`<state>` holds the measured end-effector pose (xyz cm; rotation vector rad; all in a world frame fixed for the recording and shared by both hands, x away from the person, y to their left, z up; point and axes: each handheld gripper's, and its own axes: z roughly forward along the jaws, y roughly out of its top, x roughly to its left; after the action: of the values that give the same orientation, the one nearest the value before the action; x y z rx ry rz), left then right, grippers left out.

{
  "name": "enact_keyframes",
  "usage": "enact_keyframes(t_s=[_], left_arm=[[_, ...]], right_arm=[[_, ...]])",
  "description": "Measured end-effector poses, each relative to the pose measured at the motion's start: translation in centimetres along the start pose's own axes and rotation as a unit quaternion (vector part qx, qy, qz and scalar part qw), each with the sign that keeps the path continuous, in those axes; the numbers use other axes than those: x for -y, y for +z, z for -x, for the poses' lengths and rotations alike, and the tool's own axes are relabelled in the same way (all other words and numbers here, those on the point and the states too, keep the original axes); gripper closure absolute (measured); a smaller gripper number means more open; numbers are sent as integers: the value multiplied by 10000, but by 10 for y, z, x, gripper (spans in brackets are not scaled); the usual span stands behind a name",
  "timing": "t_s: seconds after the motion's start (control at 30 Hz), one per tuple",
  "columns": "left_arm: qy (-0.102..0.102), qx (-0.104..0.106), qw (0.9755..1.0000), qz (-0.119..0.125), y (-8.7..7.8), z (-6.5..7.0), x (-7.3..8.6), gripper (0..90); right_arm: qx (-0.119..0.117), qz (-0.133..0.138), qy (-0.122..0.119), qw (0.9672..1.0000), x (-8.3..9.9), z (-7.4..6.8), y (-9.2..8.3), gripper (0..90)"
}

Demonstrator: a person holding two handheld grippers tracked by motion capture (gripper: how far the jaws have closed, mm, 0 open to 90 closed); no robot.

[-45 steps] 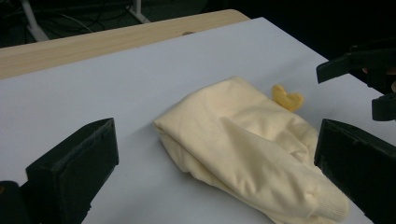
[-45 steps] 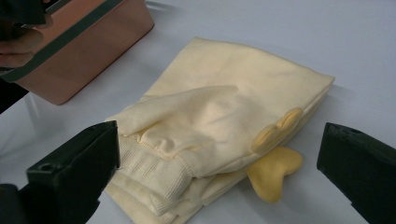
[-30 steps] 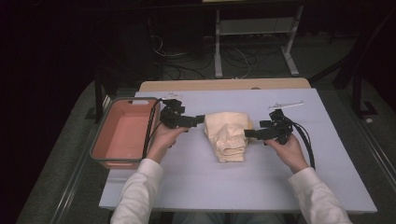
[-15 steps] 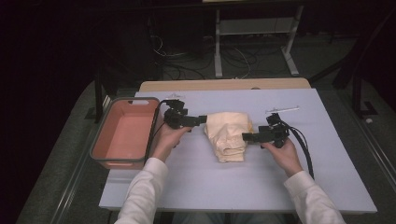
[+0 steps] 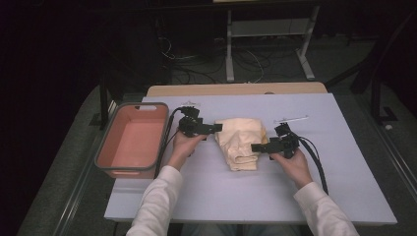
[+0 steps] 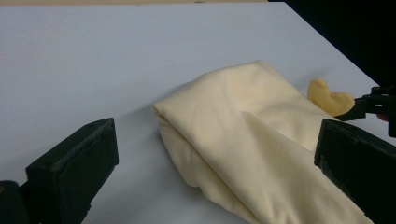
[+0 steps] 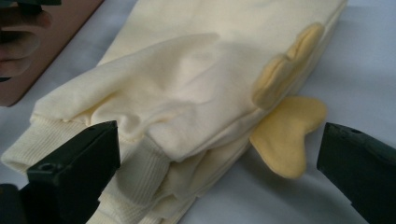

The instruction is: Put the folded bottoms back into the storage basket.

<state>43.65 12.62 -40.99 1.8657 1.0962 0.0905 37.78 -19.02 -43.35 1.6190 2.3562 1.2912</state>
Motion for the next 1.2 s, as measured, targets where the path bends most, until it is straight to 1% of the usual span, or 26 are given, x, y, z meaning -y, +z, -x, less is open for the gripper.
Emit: enact_keyframes(t_s=[0.07, 0.1, 0.17, 0.23, 0.4, 0.53, 0.57, 0.6, 0.63, 0.67, 0.7, 0.73, 0.77, 0.8, 0.83, 0.87, 0.93, 0.97, 1.0, 1.03, 1.07, 1.13, 1.17, 1.2], left_arm=[[-29, 8, 10000, -22, 4, -1, 1, 0], [-57, 12, 10000, -31, 6, -2, 2, 0], [-100, 10, 9999, -44, 9, -3, 3, 0], [-150, 7, 9999, -78, 14, -5, 5, 0], [-230, 12, 9996, -158, 21, -9, 8, 0], [-365, 30, 9990, -255, 28, -13, 11, 0], [-419, 23, 9987, -298, 30, -14, 13, 0], [-439, 33, 9985, -325, 31, -15, 13, 0], [-505, 52, 9979, -403, 34, -17, 15, 0], [-559, 64, 9975, -431, 35, -17, 16, 0], [-559, 64, 9975, -431, 35, -17, 16, 0], [-585, 78, 9972, -456, 37, -18, 17, 0], [-657, 110, 9969, -429, 38, -19, 19, 8], [-657, 110, 9969, -429, 38, -19, 19, 27], [-682, 96, 9970, -357, 37, -19, 20, 27], [-737, 119, 9968, -292, 37, -20, 21, 64], [-883, 198, 9957, -201, 36, -22, 22, 91], [-947, 235, 9951, -167, 36, -23, 23, 121], [-947, 235, 9951, -167, 36, -23, 23, 130], [-947, 230, 9951, -183, 35, -24, 23, 139], [-947, 230, 9951, -183, 35, -24, 23, 145], [-966, 221, 9949, -204, 35, -24, 22, 156], [-991, 197, 9947, -210, 35, -24, 22, 201], [-999, 194, 9946, -213, 35, -24, 22, 201]], right_arm=[[24, -18, 24, 10000, 1, 0, 1, 0], [13, -59, 101, 9999, 2, 1, 2, 0], [9, -66, 124, 9999, 2, 1, 2, 0], [0, -125, 243, 9996, 4, 2, 4, 0], [-10, -227, 332, 9992, 5, 1, 5, 12], [-45, -325, 443, 9985, 5, 0, 5, 52], [-73, -350, 485, 9982, 6, -1, 6, 73], [-73, -350, 485, 9982, 6, -1, 6, 73], [-104, -366, 546, 9978, 6, -1, 6, 99], [-131, -373, 572, 9976, 6, -1, 6, 115], [-167, -390, 600, 9973, 6, -1, 7, 140], [-167, -390, 600, 9973, 6, -1, 7, 140], [-195, -420, 660, 9967, 6, -2, 7, 155], [-195, -420, 660, 9967, 6, -2, 7, 155], [-205, -440, 667, 9966, 6, -2, 8, 166], [-223, -463, 696, 9963, 7, -2, 8, 179], [-280, -495, 787, 9953, 7, -2, 9, 206], [-328, -506, 809, 9949, 7, -3, 10, 232], [-328, -506, 809, 9949, 7, -3, 10, 232], [-373, -510, 799, 9948, 7, -3, 11, 261], [-373, -510, 799, 9948, 7, -3, 11, 261], [-428, -533, 863, 9939, 7, -4, 12, 272], [-438, -523, 841, 9941, 7, -4, 13, 281], [-438, -523, 841, 9941, 7, -4, 13, 281]])
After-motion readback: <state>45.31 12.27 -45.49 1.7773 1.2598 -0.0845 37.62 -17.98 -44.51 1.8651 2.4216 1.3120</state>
